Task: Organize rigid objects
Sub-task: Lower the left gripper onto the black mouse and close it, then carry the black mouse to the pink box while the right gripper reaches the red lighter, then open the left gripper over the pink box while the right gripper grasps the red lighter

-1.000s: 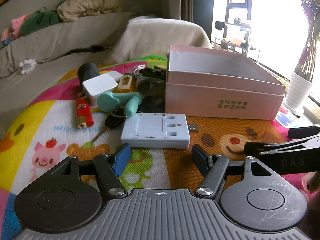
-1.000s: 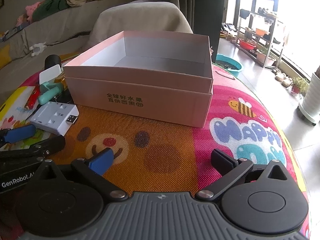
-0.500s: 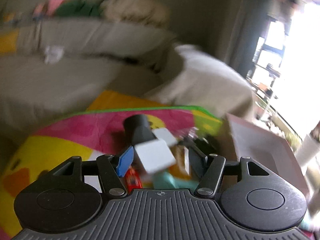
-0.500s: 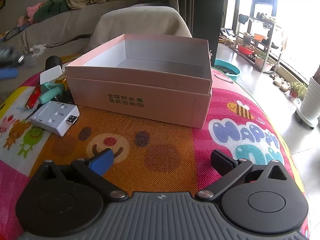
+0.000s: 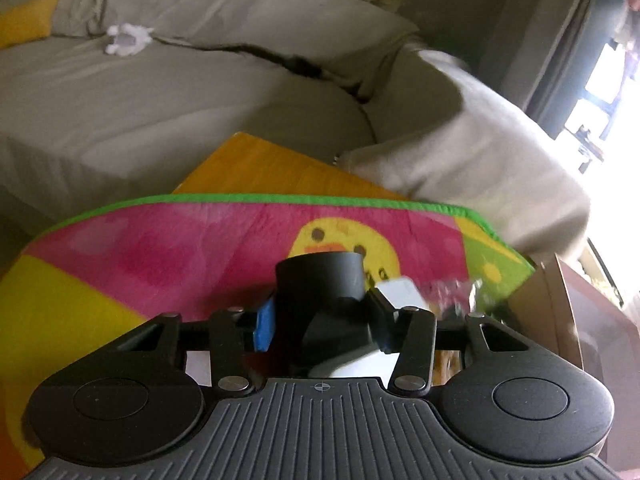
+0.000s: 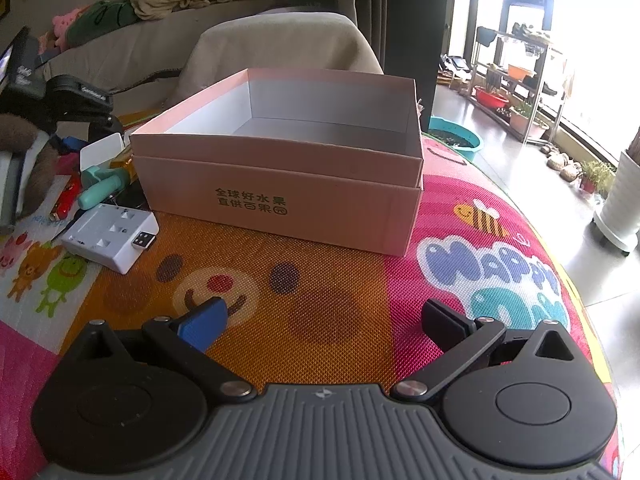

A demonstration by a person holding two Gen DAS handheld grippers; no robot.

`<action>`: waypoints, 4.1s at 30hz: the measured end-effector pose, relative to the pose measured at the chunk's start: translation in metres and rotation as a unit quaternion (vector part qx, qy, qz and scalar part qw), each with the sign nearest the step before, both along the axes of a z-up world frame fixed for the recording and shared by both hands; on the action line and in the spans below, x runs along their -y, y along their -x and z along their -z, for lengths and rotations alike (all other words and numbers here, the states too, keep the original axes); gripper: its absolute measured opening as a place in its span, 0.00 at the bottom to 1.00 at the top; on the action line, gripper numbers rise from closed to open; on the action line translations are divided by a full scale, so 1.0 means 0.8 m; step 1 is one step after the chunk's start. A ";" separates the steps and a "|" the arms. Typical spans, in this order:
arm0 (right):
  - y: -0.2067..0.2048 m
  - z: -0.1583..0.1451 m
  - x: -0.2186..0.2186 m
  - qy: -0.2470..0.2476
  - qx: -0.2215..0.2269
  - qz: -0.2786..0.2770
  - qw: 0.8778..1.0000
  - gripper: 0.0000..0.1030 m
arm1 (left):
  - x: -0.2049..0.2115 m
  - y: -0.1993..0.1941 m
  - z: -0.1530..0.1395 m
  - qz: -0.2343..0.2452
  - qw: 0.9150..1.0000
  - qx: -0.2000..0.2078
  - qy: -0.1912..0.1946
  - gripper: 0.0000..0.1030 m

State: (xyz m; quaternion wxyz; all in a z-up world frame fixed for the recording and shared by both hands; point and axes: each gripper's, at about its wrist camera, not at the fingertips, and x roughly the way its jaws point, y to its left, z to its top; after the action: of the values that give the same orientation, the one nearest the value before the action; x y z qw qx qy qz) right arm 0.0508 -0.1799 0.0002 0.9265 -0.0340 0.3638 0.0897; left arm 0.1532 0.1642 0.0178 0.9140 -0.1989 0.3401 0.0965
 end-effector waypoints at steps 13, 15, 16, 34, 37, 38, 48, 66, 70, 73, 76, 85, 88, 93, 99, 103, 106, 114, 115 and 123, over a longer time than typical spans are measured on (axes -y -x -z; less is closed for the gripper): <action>0.000 0.000 0.001 0.000 0.000 0.000 1.000 1.00 | -0.004 0.193 -0.042 0.096 0.993 0.060 0.021 0.49; 0.000 0.000 0.001 0.000 0.000 0.000 1.000 1.00 | 0.006 0.214 -0.041 0.128 0.990 0.055 0.017 0.49; 0.000 0.000 0.001 0.000 0.000 0.000 1.000 1.00 | 0.015 0.223 -0.039 0.144 0.988 0.050 0.005 0.49; 0.000 0.000 0.000 -0.001 0.000 0.001 1.000 1.00 | 0.111 0.204 0.009 0.188 0.976 0.071 -0.089 0.51; 0.000 0.000 0.000 -0.001 0.000 0.001 1.000 1.00 | 0.106 0.208 0.013 0.192 0.976 0.069 -0.069 0.51; 0.000 0.000 0.001 -0.001 0.000 0.001 1.000 1.00 | 0.102 0.212 0.012 0.197 0.976 0.066 -0.061 0.50; 0.020 -0.030 -0.038 -0.005 0.050 -0.090 0.995 0.93 | 0.035 0.273 0.003 0.143 0.986 0.050 -0.074 0.50; -0.005 -0.018 -0.278 0.059 0.053 -0.339 0.937 0.38 | -0.045 0.295 0.023 0.050 0.993 0.096 0.036 0.50; -0.009 -0.027 -0.263 0.034 0.020 -0.326 0.945 0.24 | -0.043 0.295 0.022 0.052 0.993 0.097 0.034 0.50; 0.013 -0.034 -0.230 0.019 0.005 -0.339 0.941 0.24 | -0.041 0.295 0.022 0.055 0.993 0.096 0.030 0.50; 0.052 -0.035 -0.182 0.036 -0.006 -0.353 0.935 0.24 | -0.033 0.294 0.021 0.063 0.993 0.092 0.023 0.50; 0.098 -0.027 -0.048 0.161 0.054 -0.252 0.953 0.55 | 0.046 0.276 0.016 0.163 0.983 0.075 0.031 0.50; 0.095 -0.022 -0.026 0.188 0.072 -0.172 0.964 0.55 | 0.071 0.274 0.015 0.192 0.979 0.067 0.011 0.50; 0.103 -0.035 -0.011 0.002 0.004 -0.196 0.981 0.68 | 0.081 0.273 0.012 0.194 0.979 0.060 -0.012 0.50; 0.096 -0.026 -0.069 -0.002 0.009 -0.203 0.979 0.73 | 0.065 0.279 0.008 0.174 0.983 0.050 -0.024 0.50; 0.074 -0.020 -0.074 -0.044 -0.014 -0.183 0.982 0.85 | 0.059 0.279 0.009 0.166 0.985 0.048 -0.018 0.50; 0.074 -0.017 -0.085 -0.041 -0.016 -0.179 0.983 0.88 | 0.062 0.277 0.010 0.166 0.985 0.050 -0.018 0.50; 0.085 -0.013 -0.107 -0.004 0.001 -0.129 0.992 0.86 | 0.066 0.279 0.010 0.174 0.983 0.048 -0.018 0.50; 0.085 -0.015 -0.105 -0.007 -0.001 -0.134 0.991 0.81 | 0.068 0.279 0.009 0.179 0.983 0.046 -0.022 0.50; 0.113 -0.057 -0.033 0.003 0.076 -0.127 0.989 0.80 | 0.124 0.263 -0.055 0.272 0.957 0.091 -0.050 0.50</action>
State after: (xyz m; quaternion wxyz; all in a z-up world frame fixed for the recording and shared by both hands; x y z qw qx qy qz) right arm -0.0397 -0.1534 0.0458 0.9326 -0.0898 0.2850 0.2024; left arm -0.0575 0.0649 0.0615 0.9414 -0.0610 0.2919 -0.1575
